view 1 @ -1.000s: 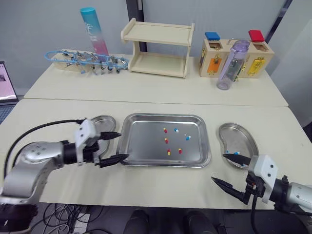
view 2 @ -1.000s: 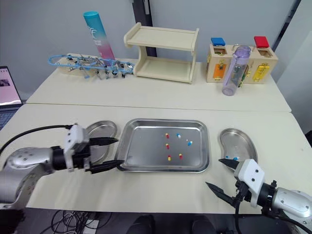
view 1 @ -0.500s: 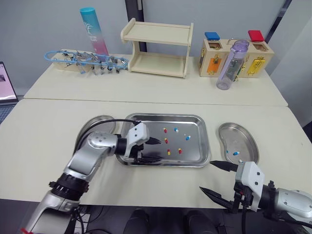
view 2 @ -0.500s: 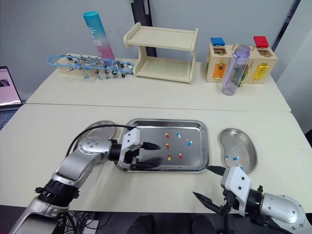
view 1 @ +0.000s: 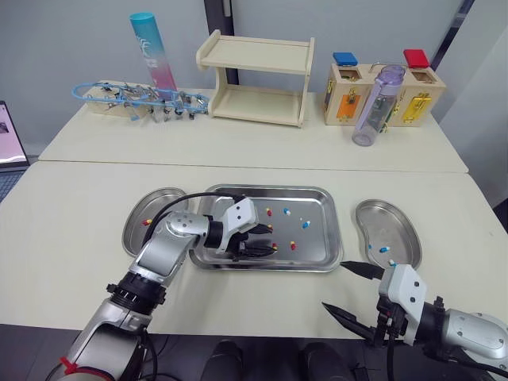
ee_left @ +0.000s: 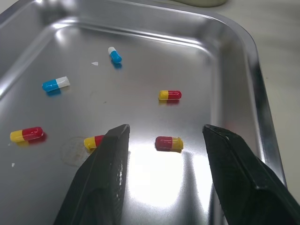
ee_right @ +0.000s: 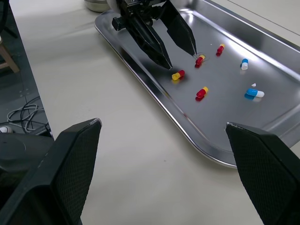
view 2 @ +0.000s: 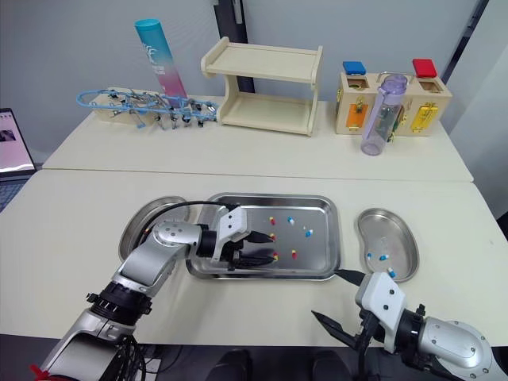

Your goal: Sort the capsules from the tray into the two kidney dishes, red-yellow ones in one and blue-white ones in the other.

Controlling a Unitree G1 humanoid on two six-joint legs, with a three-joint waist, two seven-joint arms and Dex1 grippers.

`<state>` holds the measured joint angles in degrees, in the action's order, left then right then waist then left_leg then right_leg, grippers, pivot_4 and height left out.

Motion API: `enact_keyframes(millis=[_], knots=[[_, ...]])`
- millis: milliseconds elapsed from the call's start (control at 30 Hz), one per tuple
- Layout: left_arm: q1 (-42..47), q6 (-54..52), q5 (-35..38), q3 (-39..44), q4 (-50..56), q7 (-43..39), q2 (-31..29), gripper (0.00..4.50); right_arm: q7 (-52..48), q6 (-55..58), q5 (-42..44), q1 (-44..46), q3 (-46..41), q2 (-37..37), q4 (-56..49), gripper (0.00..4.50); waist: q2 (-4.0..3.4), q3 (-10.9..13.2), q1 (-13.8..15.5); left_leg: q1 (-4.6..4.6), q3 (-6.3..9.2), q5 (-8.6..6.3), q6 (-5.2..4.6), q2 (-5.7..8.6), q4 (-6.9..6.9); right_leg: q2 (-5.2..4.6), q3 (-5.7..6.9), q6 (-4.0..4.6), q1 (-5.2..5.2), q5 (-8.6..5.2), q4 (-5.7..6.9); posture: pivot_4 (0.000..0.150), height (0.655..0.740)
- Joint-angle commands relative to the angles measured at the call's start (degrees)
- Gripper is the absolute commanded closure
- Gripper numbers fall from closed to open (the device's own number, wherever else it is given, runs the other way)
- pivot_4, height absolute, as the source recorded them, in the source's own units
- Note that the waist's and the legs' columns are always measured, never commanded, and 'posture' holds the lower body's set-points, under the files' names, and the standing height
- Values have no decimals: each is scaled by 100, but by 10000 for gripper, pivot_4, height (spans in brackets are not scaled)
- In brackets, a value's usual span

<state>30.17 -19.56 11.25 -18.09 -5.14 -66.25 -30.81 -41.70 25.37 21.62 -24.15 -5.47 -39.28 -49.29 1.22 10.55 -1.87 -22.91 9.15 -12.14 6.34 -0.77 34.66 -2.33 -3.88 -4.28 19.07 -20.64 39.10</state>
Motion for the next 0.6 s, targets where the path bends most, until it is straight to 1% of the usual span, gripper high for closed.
enact_keyframes(millis=[33, 233, 600], knots=[[62, 69, -47, -58, 79, -121, 0, 18279, 69, -1, 104, -9, -3, 11, -274, 0, 0, 0, 0, 0, 0, 0, 0, 0, 0, 0, 0, 0, 0, 0, 0, 1500, 7400], [101, 146, -237, -117, -69, -70, 80, 18279, 158, 108, 123, 76, 55, 4, -334, 0, 0, 0, 1, 0, 0, 0, 0, 0, 1, 0, 0, 0, -1, 0, 0, 1500, 7400], [236, 267, -455, -320, -325, -280, 190, 18279, 352, 421, 210, 225, 115, -2, -499, 0, 0, 0, 3, -1, 1, 0, 0, 1, 3, 0, 1, 0, -1, 0, 1, 1500, 7400]])
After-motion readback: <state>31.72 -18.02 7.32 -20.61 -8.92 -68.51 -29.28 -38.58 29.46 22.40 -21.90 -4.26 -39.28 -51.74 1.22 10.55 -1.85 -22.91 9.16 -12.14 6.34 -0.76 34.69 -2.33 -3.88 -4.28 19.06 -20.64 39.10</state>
